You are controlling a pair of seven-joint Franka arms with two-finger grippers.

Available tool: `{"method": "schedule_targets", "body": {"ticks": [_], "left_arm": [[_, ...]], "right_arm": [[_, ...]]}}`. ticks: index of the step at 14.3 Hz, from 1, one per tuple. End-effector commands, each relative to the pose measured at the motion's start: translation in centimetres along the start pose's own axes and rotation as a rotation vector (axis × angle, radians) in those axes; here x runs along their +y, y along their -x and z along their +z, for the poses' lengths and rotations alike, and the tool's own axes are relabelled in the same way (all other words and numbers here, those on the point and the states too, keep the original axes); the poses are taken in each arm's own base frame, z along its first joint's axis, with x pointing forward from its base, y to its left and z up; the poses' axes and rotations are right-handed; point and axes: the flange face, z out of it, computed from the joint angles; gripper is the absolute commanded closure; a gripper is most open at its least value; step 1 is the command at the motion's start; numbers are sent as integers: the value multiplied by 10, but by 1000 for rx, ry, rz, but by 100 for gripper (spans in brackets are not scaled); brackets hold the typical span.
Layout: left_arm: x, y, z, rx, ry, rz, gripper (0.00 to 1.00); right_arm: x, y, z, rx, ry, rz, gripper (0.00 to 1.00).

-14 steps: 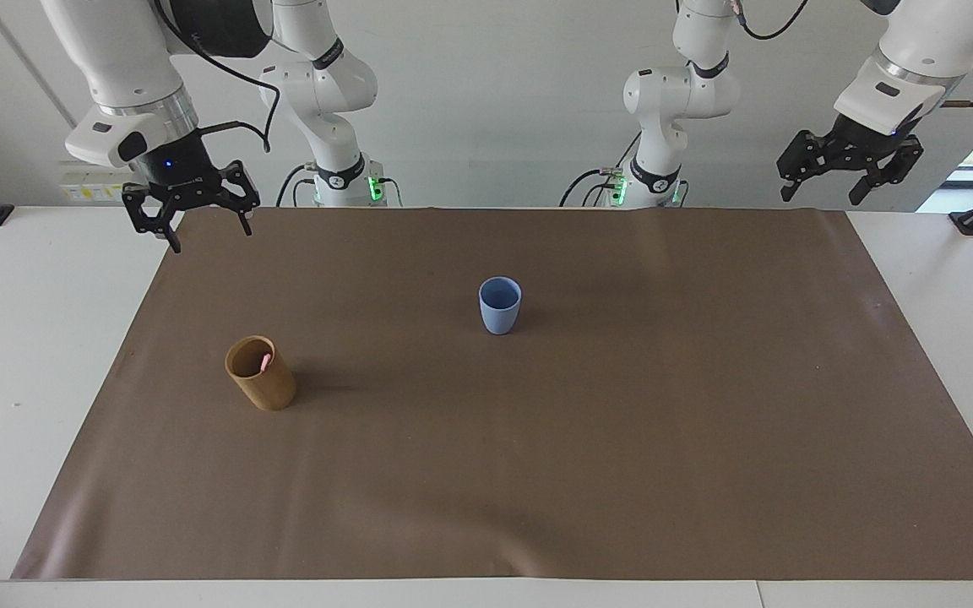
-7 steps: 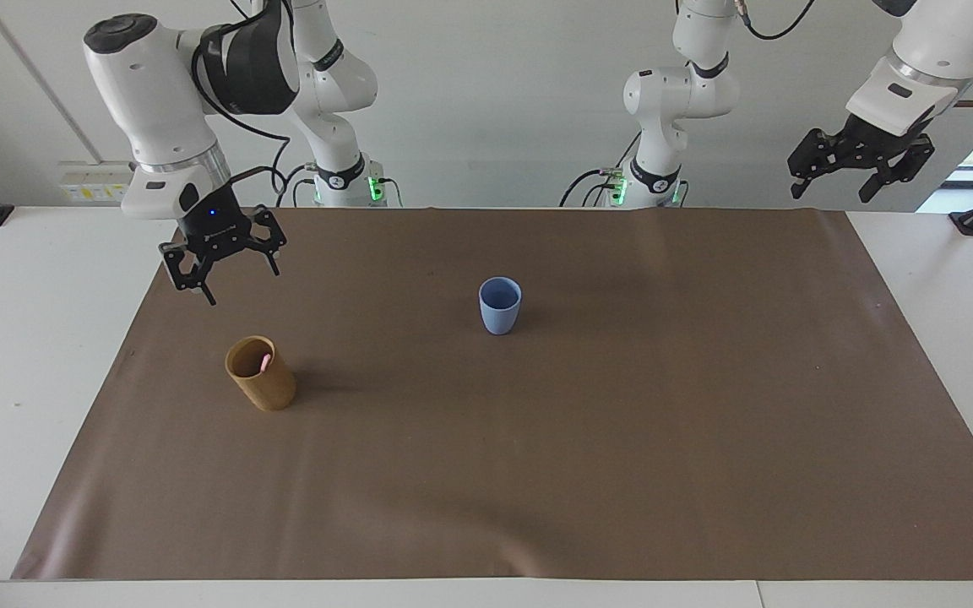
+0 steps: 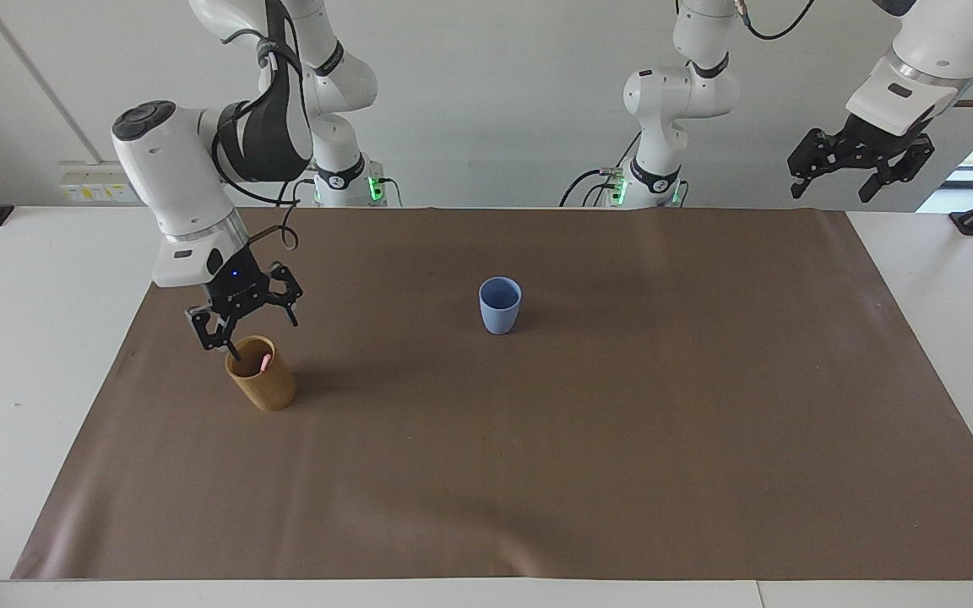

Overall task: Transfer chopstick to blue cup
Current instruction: 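Reach the right gripper to the straw in the tan tube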

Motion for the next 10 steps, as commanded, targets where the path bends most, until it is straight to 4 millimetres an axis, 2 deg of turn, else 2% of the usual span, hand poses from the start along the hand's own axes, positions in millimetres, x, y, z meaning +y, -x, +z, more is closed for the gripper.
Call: {"method": "schedule_targets", "body": {"ticks": [1,4,6,8,9,10], "left_arm": [[-2,7,-3,-7,-7,7,0],[-3,6,-3,-9,-7,6,0],[-3,6,-3,-9,-7,7,0],[-2,7,-3,-7,-7,7,0],[-3,6,-3,-9,-7,7,0],[-3,6,-3,-9,-7,7,0]], "right_arm": [[3,1,7,23,-9,-16,0],[3,2,10,19,-12,-15,3],[4,3,10,18,-11,-15,26],[4,2,10,18,-10,-13,60],[4,2,10,19,-11,-11,71],[5,2,10,19,-9,-12,74]]}}
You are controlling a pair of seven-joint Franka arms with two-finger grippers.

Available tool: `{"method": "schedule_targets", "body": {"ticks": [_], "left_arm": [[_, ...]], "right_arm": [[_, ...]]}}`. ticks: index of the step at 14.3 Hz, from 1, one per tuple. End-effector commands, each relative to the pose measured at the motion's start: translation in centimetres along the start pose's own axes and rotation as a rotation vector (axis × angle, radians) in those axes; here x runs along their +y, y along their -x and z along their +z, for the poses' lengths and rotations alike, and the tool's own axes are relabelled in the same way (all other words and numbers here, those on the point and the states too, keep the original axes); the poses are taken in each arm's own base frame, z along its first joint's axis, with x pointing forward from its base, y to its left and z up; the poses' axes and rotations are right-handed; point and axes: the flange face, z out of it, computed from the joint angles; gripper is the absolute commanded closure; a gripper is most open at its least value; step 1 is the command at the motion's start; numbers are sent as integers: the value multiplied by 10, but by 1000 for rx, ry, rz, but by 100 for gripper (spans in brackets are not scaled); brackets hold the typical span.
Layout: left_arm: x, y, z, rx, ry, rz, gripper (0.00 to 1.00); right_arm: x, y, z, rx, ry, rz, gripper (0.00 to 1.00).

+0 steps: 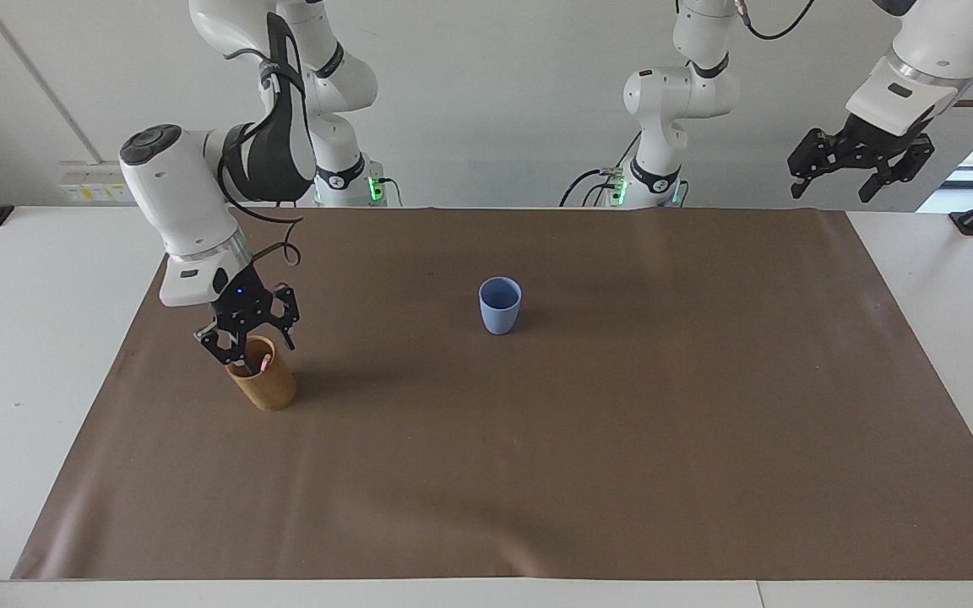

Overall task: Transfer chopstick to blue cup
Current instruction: 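Reach the right gripper to the straw in the tan tube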

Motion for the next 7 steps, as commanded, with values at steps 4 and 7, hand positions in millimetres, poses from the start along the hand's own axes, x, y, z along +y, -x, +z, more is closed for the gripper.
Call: {"method": "schedule_targets", "body": {"ticks": [4,7], "left_arm": [[-2,7,-3,-7,-7,7,0],[-2,7,-3,-7,-7,7,0]], "right_arm": [[4,-1,-2,27,-4,-5,93],[8,-3,-3,30,2,2,100]]}}
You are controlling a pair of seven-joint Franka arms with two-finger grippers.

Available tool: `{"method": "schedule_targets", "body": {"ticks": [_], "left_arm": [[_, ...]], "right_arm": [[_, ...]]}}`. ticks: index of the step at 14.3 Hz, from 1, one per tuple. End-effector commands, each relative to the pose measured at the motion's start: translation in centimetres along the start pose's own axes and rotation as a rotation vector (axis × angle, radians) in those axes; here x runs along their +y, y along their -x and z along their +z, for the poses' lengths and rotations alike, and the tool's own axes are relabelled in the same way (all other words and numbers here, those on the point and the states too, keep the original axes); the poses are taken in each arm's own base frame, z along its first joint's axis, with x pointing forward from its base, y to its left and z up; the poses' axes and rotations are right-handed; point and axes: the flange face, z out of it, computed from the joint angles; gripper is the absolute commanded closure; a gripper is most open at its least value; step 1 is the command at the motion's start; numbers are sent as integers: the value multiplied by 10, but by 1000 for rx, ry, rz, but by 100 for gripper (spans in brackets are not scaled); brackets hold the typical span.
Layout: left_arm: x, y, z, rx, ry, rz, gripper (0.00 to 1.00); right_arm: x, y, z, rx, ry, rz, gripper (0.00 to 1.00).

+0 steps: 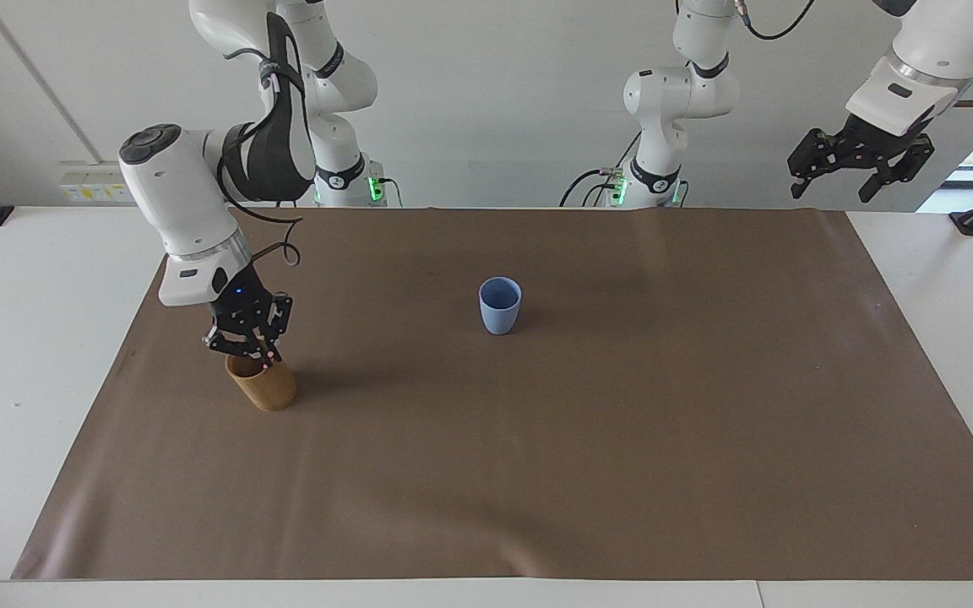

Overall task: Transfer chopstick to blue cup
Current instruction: 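Reach the right gripper to the straw in the tan tube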

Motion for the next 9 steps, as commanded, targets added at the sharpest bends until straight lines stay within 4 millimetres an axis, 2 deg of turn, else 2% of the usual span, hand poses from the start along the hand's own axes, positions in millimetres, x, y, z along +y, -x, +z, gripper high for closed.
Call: {"method": "schedule_targets", "body": {"ticks": [1,6,9], "left_arm": [[-3,6,-3,-9,-7,7,0],[-2,7,-3,-7,-7,7,0],[-2,7,-3,-7,-7,7,0]], "right_arm": [[11,0,-1,26,1,8,100],[20,-2,-26,49,21,13,100],[20,0,-58,92,29,28,100]]}}
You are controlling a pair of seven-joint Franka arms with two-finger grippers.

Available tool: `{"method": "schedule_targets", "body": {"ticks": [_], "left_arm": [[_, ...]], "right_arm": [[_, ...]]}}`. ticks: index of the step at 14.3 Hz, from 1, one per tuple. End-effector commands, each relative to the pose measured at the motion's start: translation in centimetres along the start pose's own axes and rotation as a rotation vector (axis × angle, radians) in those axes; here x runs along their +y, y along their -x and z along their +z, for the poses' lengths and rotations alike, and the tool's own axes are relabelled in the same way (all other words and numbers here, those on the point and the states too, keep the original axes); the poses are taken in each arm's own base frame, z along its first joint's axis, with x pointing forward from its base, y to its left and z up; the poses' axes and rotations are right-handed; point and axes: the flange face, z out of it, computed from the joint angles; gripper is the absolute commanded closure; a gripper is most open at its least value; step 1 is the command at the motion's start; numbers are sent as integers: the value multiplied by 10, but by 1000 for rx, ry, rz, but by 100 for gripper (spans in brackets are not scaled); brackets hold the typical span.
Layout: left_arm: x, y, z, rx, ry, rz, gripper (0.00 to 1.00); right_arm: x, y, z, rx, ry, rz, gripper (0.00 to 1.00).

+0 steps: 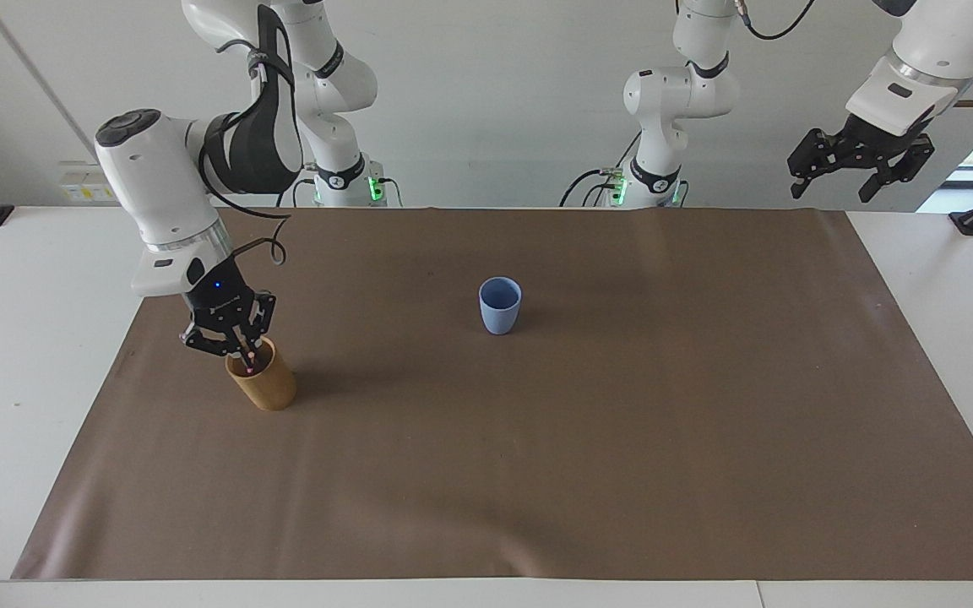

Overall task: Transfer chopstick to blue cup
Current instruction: 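Reach the right gripper to the straw in the tan tube, then grasp the pink straw with the right gripper and lift it out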

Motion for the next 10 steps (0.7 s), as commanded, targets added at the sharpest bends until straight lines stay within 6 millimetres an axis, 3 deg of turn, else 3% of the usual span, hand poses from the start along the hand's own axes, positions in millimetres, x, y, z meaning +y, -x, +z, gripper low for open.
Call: {"method": "schedule_targets", "body": {"ticks": [1,7,10], "left_arm": [[-3,6,-3,-9,-7,7,0],[-3,7,-3,-7,-7,6,0],[-2,7,-3,-7,-7,7,0]], "right_arm": [[-1,0,-35,60,-34,22,100],[-4,-20,-104,93,-80,131,100],[-18,-32,-118,105,-84,173,100]]}}
